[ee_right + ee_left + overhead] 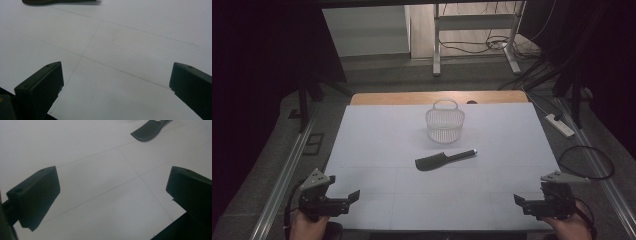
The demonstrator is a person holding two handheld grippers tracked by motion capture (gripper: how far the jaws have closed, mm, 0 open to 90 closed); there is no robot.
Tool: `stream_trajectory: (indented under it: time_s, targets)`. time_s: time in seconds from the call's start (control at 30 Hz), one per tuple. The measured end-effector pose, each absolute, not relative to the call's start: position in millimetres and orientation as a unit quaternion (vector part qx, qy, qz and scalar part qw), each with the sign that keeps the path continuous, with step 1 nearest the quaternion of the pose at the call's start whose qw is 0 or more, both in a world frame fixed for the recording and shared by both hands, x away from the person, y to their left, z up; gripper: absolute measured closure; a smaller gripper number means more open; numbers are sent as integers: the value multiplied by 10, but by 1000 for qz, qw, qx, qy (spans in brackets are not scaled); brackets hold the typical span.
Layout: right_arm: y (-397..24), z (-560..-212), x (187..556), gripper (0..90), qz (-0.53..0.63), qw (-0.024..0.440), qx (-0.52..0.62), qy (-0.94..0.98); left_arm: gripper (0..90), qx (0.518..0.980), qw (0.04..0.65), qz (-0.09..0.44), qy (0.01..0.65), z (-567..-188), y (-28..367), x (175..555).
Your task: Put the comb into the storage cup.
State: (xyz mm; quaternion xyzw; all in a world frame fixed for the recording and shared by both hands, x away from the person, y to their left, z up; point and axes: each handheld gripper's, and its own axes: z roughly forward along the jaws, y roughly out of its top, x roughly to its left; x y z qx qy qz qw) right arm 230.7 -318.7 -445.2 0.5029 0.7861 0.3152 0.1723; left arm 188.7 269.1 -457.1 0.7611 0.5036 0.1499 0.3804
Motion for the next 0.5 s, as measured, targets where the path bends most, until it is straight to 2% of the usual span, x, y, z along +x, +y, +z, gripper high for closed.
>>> stream_trajectory:
  time_s: [0.17,0.27,0.5]
  targets:
    - [-3180,-4448,2310,0,316,171,500,788,0,762,381,147,502,-4575,2694,1889]
    - [-3165,-4427,2308,0,322,185,486,791,0,761,384,143,504,-4579,2700,1893]
    - [-3150,-4429,2334,0,327,178,481,794,0,761,384,141,503,-4582,2700,1896]
